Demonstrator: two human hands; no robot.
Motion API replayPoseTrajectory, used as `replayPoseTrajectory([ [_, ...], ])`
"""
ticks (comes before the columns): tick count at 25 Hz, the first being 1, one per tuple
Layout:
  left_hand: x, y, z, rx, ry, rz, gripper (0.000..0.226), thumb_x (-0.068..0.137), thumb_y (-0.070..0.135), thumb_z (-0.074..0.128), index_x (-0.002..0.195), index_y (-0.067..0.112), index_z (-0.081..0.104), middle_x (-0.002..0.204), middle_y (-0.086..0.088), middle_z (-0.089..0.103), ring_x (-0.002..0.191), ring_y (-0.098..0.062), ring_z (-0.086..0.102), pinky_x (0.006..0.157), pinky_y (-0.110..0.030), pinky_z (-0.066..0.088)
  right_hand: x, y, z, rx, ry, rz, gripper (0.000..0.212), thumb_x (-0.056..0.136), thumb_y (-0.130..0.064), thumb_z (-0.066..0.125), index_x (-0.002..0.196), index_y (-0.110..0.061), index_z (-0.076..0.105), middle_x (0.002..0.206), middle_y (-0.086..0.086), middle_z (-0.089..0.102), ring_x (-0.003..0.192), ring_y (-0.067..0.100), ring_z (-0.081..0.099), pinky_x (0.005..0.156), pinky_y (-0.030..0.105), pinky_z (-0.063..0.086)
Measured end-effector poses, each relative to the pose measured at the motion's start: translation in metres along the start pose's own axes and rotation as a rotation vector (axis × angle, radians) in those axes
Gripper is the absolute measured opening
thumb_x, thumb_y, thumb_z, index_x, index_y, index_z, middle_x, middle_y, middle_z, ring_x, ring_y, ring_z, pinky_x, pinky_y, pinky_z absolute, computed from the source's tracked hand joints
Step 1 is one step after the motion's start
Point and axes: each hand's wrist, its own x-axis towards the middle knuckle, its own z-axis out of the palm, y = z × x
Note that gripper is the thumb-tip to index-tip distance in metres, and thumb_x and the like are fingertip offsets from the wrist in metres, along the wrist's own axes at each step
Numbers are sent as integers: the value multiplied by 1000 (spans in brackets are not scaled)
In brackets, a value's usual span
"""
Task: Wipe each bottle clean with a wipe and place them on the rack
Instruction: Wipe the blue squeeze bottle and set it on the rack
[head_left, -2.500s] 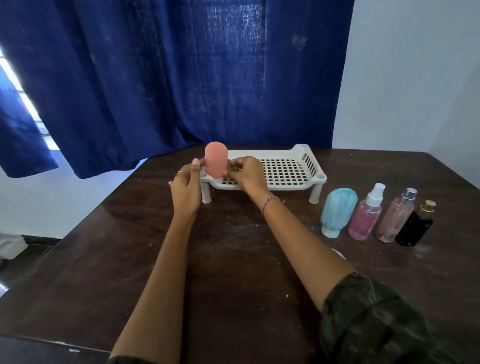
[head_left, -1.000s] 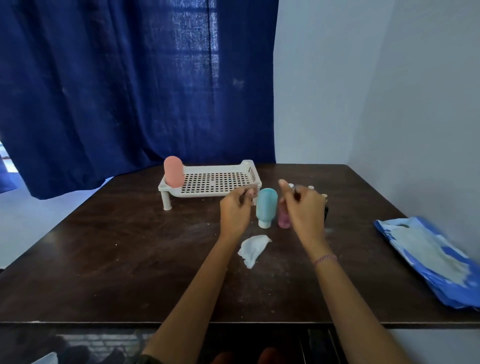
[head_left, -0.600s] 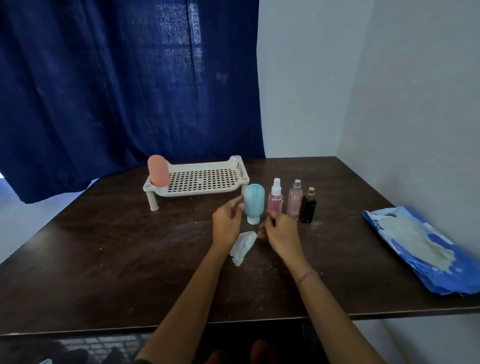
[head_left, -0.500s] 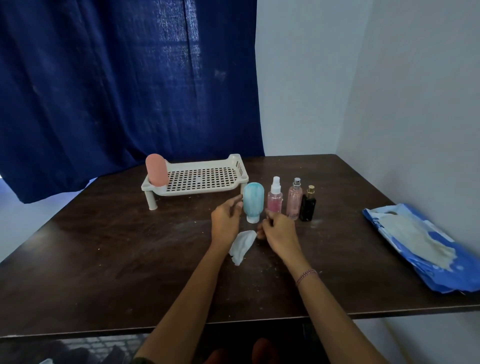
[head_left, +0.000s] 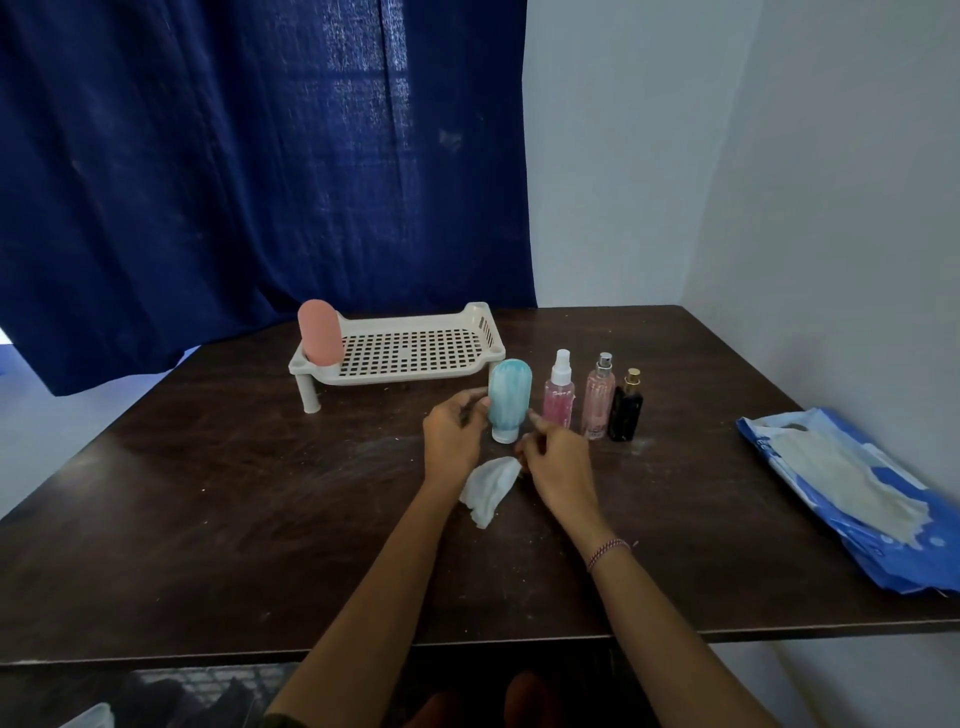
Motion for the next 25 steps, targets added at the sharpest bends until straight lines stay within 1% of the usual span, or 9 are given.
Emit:
replayPoseTrajectory([
  [2, 0, -1, -7, -30, 25, -13, 18, 93, 12, 57, 106, 9, 68, 98, -7, 71, 91, -15, 68, 83, -35, 56, -2, -2, 3, -3, -2, -41, 39, 94, -7, 47, 134, -8, 47, 97, 7, 68, 75, 8, 60, 68, 8, 43],
  [4, -1, -3, -15, -43, 37, -15, 17, 93, 13, 56, 105, 10, 68, 98, -8, 71, 88, -12, 68, 75, -27, 57, -4, -3, 8, -24, -13, -87, 39, 94, -8, 47, 133, -9, 49, 85, 2, 62, 62, 0, 49, 58, 5, 37],
  [8, -4, -4, -31, -59, -47, -27, 25, 95, 13, 52, 119, 12, 61, 107, -7, 67, 93, -15, 66, 69, -28, 57, -5, 1, 13, -83, -6, -165, 34, 95, -20, 50, 127, -9, 56, 92, 1, 57, 76, 4, 47, 63, 6, 33],
  [11, -4, -3, -37, -46, -172, -4, 35, 98, 13, 46, 130, 25, 51, 107, 7, 62, 93, -5, 61, 66, -21, 52, -6, 3, 16, -112, -4, -186, 36, 95, -29, 51, 124, -10, 59, 94, -1, 53, 83, 5, 46, 68, 9, 29],
  [14, -4, -3, -36, -114, -247, -31, 40, 100, 11, 37, 137, 25, 43, 127, 8, 55, 108, -1, 55, 83, -18, 51, -7, 5, 17, -135, 3, -197, 38, 95, -34, 51, 124, -12, 59, 94, -4, 48, 88, 5, 42, 68, 10, 25],
  [16, -3, -1, -35, -199, -280, -70, 42, 100, 8, 33, 136, 27, 41, 140, 1, 47, 119, -7, 50, 98, -25, 45, -7, 5, 18, -138, 2, -209, 38, 94, -35, 51, 124, -12, 59, 93, -5, 46, 88, 5, 41, 66, 11, 26],
  [18, -2, 1, -35, -292, -317, -115, 46, 99, 5, 31, 132, 34, 41, 145, -2, 42, 127, -16, 46, 105, -37, 41, -7, 4, 18, -147, -9, -213, 38, 94, -36, 50, 124, -13, 59, 93, -6, 45, 88, 6, 40, 65, 12, 26],
  [20, -2, 4, -36, -425, -347, -159, 52, 96, 2, 29, 130, 39, 44, 143, -2, 44, 125, -23, 50, 104, -43, 42, -8, 3, 17, -159, -28, -215, 38, 94, -36, 50, 125, -14, 59, 93, -6, 44, 90, 7, 40, 68, 14, 27],
  [25, -5, 7, -38, -611, -330, -224, 57, 92, -3, 27, 132, 35, 44, 140, -7, 47, 116, -27, 54, 94, -37, 49, -8, 5, 12, -175, -7, -216, 33, 93, -23, 56, 123, -11, 60, 102, 2, 52, 97, 12, 48, 80, 14, 32],
])
